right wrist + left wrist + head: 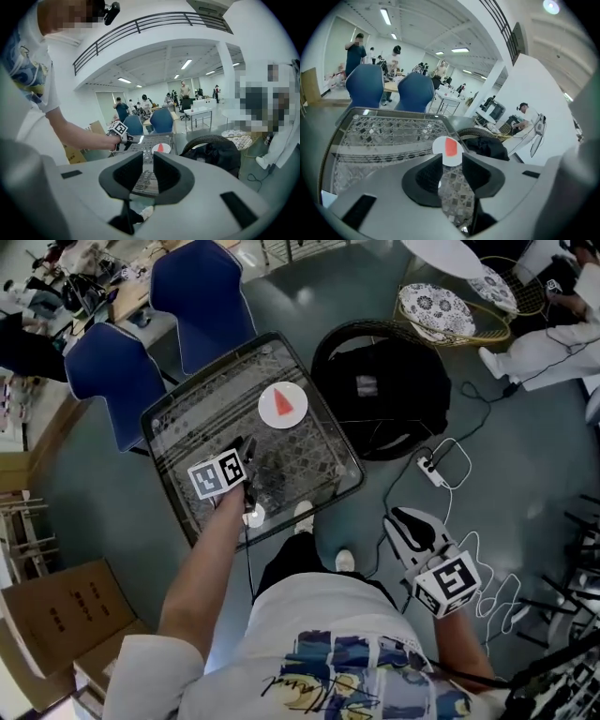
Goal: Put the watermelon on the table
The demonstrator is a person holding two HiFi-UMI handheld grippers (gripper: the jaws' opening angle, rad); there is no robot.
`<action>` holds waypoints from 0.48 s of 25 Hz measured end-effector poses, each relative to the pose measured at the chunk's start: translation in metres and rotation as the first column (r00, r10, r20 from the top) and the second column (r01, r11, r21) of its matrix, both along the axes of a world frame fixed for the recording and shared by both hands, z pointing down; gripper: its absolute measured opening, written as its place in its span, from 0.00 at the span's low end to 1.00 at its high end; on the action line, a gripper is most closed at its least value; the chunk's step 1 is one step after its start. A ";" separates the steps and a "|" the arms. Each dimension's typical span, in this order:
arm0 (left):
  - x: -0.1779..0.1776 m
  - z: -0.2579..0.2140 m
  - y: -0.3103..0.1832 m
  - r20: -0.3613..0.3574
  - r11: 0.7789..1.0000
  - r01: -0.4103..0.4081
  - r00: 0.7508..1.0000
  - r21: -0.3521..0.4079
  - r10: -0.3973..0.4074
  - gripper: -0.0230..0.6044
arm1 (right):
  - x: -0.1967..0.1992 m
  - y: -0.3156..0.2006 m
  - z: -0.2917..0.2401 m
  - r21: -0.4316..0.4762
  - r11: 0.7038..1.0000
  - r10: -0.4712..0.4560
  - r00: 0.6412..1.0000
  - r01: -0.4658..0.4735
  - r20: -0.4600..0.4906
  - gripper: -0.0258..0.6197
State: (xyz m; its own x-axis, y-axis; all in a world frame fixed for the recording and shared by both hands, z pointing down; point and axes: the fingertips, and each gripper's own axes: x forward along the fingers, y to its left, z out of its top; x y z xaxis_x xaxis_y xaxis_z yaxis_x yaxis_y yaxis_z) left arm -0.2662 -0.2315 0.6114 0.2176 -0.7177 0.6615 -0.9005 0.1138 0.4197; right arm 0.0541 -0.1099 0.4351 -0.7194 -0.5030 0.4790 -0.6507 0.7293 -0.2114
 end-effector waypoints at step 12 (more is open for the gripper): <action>0.099 -0.128 0.203 -0.056 0.974 -0.076 0.994 0.215 0.090 0.05 | 0.030 0.083 -0.017 0.077 0.977 -0.202 0.978 0.197 0.056 0.13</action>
State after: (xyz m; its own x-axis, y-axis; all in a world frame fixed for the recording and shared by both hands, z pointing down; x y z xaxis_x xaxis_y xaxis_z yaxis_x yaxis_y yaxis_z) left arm -0.1669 -0.0282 0.4831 0.3201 -0.8176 0.4786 -0.8729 -0.0583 0.4844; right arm 0.0843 -0.0269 0.4180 -0.8366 -0.3772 0.3973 -0.4773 0.8578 -0.1907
